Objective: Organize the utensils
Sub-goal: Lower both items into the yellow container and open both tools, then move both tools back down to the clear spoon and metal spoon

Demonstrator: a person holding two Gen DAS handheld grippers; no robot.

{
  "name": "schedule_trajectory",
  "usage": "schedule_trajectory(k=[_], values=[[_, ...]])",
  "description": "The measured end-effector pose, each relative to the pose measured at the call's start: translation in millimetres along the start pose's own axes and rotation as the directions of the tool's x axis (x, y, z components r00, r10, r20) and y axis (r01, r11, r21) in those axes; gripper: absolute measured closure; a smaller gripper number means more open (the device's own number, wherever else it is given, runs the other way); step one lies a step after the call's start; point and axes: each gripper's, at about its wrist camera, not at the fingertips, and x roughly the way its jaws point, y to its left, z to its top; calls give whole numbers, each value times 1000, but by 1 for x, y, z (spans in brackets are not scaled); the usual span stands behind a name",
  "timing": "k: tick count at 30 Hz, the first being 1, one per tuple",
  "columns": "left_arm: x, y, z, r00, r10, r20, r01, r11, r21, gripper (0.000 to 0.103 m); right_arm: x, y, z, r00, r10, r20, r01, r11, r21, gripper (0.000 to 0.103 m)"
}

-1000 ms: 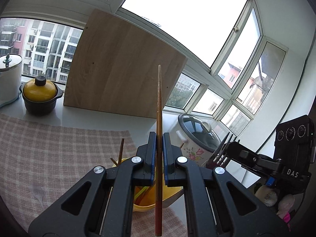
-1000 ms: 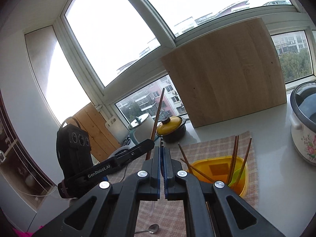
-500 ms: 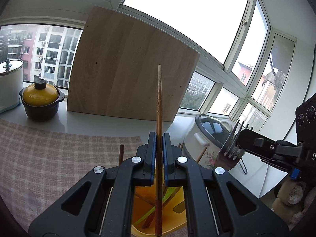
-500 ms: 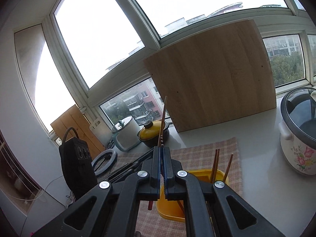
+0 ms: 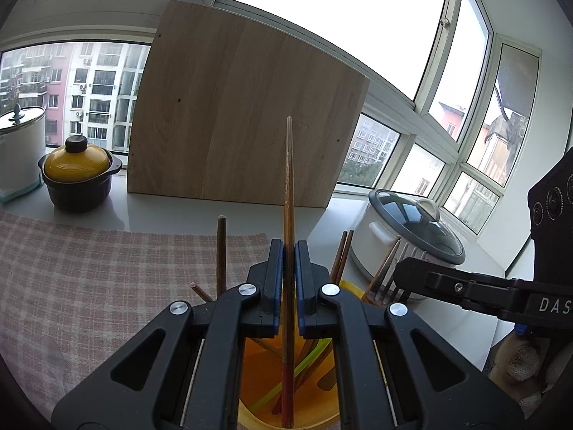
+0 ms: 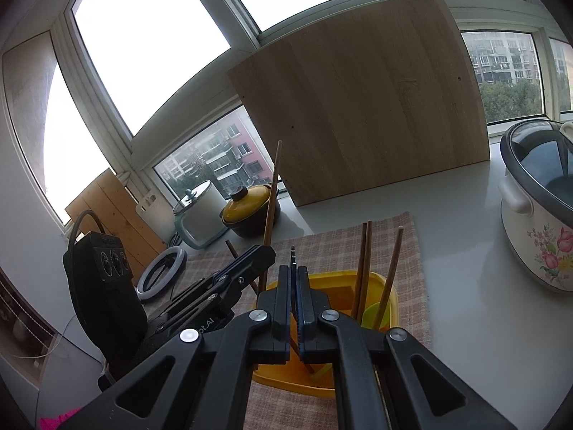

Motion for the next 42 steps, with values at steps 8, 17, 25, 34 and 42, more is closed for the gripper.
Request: schedule_trajectory(k=[8, 17, 25, 34, 42], values=[[-8, 1, -9, 999, -18, -36, 19, 1000, 12, 99, 6, -6, -9, 999, -44, -21, 43, 999, -19, 103], [-27, 3, -10, 998, -20, -63, 22, 999, 45, 99, -3, -15, -11, 998, -57, -9, 57, 998, 1, 98], [-46, 10, -11, 998, -5, -58, 8, 999, 54, 97, -19, 6, -14, 997, -68, 30, 69, 996, -54, 47], [-75, 34, -13, 998, 20, -56, -18, 999, 37, 61, -27, 35, -27, 991, -115, 68, 124, 983, -137, 21], [-111, 76, -12, 996, 23, -87, -22, 1000, 7, 54, -32, 61, -47, 985, -141, 101, 159, 966, -204, 1]])
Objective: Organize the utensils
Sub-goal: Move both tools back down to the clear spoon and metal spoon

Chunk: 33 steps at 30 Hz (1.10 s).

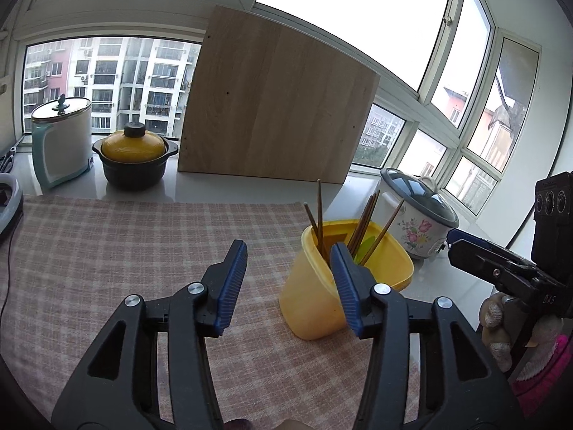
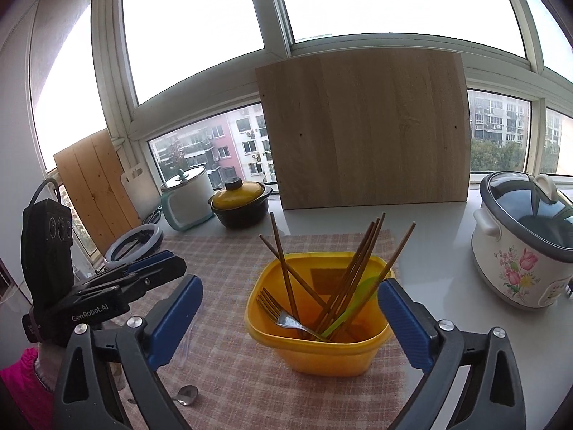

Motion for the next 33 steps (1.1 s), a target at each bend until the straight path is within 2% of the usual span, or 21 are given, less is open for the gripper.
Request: schedule_trajectory(k=[5, 9, 14, 17, 22, 25, 33], values=[[-17, 43, -7, 997, 52, -55, -54, 998, -41, 54, 0, 13, -17, 999, 26, -42, -26, 1000, 4, 1], [-22, 81, -14, 988, 96, -120, -107, 990, -91, 54, 5, 23, -36, 994, 60, -96, -57, 998, 34, 1], [-18, 116, -27, 969, 112, -219, -144, 980, -137, 54, 17, 36, -66, 976, 123, -180, -108, 990, 91, 6], [-10, 130, -37, 957, 112, -266, -157, 976, -152, 54, 30, 42, -87, 958, 180, -225, -147, 977, 153, 10], [5, 148, -49, 946, 88, -312, -154, 969, -193, 54, 60, 50, -124, 915, 263, -305, -183, 946, 267, 28], [14, 156, -53, 940, 91, -328, -161, 967, -196, 54, 77, 53, -142, 893, 302, -334, -191, 926, 326, 35], [42, 184, -60, 923, 57, -382, -169, 949, -267, 54, 103, 64, -167, 874, 319, -367, -177, 912, 371, 47]])
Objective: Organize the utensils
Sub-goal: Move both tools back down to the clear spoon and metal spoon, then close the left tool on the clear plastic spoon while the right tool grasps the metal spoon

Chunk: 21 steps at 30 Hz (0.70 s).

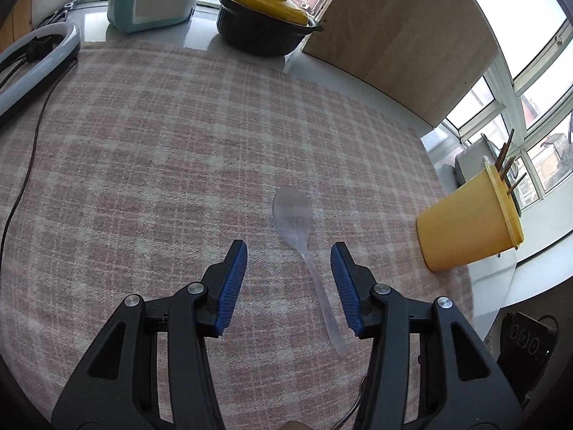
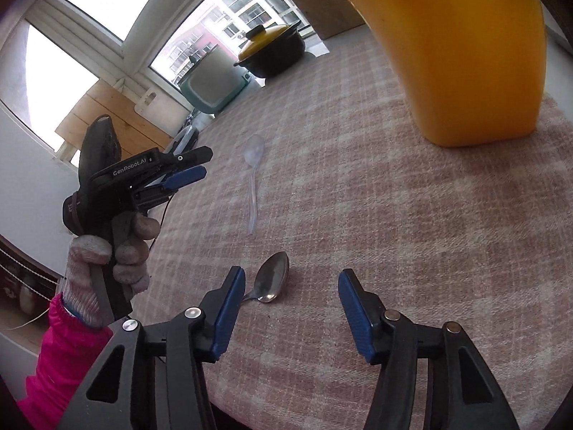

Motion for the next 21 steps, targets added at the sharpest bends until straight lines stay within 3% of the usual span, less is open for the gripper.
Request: schedule_trajectory(k=[7, 21], values=[[22, 7, 13, 1000, -22, -11, 21, 999, -47, 54, 13, 5, -4, 1000, 15, -7, -14, 999, 29, 54], [54, -5, 29, 999, 30, -21, -30, 1000, -3, 54, 30, 13, -6, 1000, -22, -15, 23, 999, 46, 65]])
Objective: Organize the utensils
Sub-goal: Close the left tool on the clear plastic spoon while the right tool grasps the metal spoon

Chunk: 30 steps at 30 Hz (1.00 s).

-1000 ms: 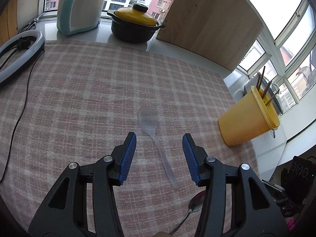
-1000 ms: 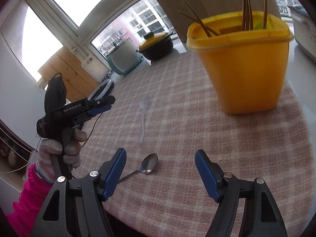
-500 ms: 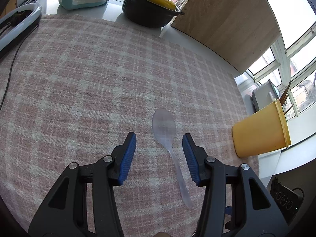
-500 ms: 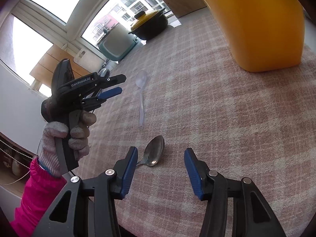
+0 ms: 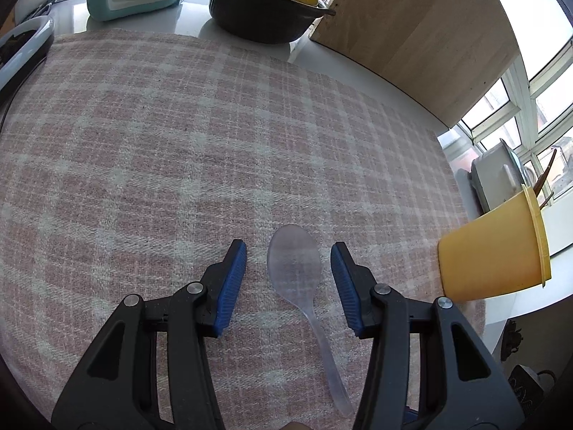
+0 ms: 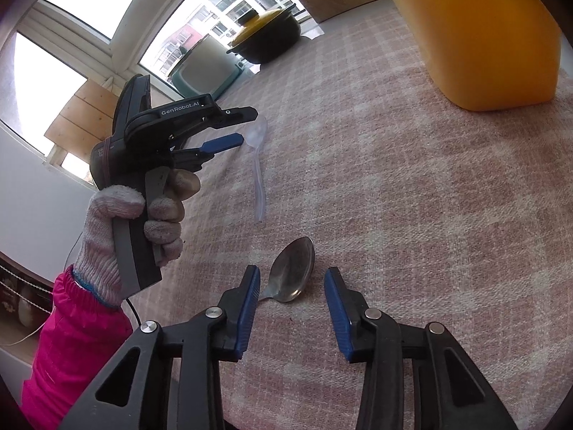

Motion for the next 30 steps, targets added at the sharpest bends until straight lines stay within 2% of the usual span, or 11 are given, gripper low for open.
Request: schedule_trajectory(k=[7, 10, 12, 14, 15, 19, 30], values=[[3, -9, -5, 1000, 21, 21, -22, 999, 47, 55, 6, 0, 6, 999, -32, 8, 32, 999, 15, 81], [5, -14, -7, 999, 36, 19, -37, 996, 78, 70, 7, 3, 7, 999, -48, 8, 48, 999, 7, 85], [6, -18, -9, 999, 46, 22, -48, 994, 96, 76, 9, 4, 8, 999, -53, 7, 53, 999, 6, 87], [9, -20, -11, 999, 38, 17, -40, 994, 101, 92, 9, 5, 8, 998, -57, 8, 56, 998, 4, 89], [9, -22, -12, 999, 46, 19, -47, 994, 103, 94, 9, 4, 9, 998, -61, 7, 61, 998, 4, 93], [10, -25, -14, 998, 55, 41, -59, 992, 109, 97, 9, 4, 9, 998, -69, 9, 69, 998, -1, 99], [-2, -24, -14, 997, 39, 68, -46, 993, 110, 102, 0, 0, 13, 997, -72, 32, 72, 997, -6, 101]])
